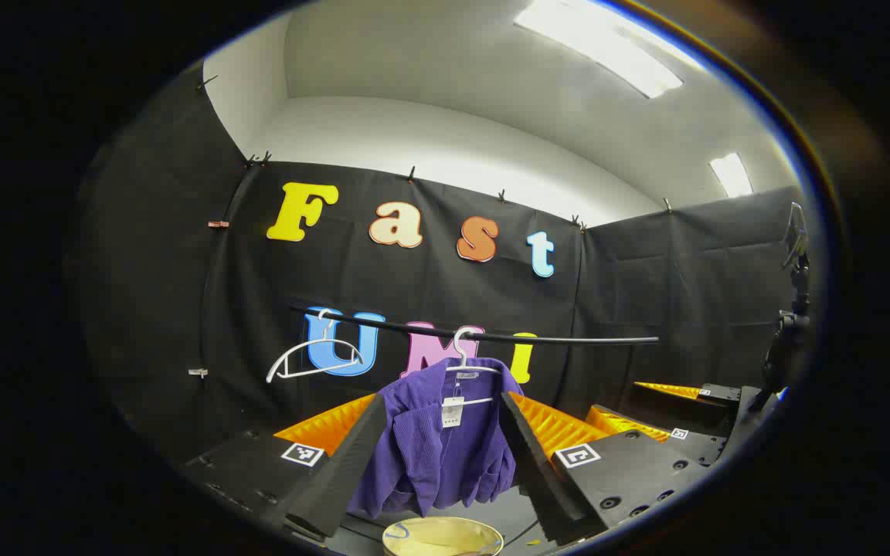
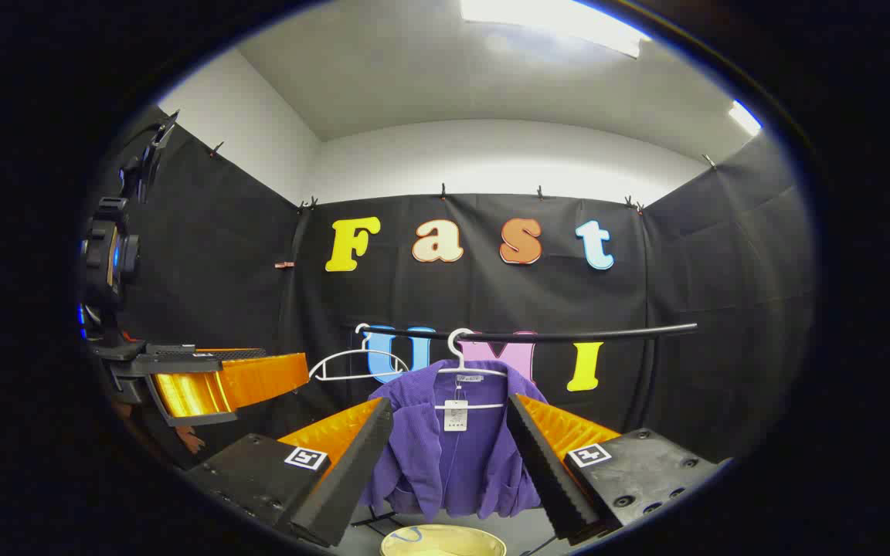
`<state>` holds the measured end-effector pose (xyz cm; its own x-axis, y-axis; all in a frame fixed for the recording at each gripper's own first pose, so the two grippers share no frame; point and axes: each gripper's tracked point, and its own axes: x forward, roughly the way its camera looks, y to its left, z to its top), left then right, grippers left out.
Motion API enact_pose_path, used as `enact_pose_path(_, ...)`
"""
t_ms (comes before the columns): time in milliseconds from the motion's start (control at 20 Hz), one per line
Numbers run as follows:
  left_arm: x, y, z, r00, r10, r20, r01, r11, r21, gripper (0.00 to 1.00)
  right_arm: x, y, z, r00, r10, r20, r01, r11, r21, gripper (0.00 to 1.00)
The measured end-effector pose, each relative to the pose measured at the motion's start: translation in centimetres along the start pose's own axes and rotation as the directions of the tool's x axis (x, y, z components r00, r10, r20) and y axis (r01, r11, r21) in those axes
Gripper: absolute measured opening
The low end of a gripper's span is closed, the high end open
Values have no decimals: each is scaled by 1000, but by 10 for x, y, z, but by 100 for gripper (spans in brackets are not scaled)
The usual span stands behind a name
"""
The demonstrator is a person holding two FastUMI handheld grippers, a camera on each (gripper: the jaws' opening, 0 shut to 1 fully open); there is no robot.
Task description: Grasp the clothes on the hanger with both hands and then place them into the laundry hamper below.
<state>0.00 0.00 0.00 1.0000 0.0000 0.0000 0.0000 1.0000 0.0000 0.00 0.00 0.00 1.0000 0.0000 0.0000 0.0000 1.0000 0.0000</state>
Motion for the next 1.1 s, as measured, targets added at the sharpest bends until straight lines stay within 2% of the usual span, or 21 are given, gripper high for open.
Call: enact_pose_path(1100, 16, 0, -1, 999, -34, 11, 34, 999, -6, 93, 20, -4, 19, 998, -19, 57, 18, 1000, 12, 96)
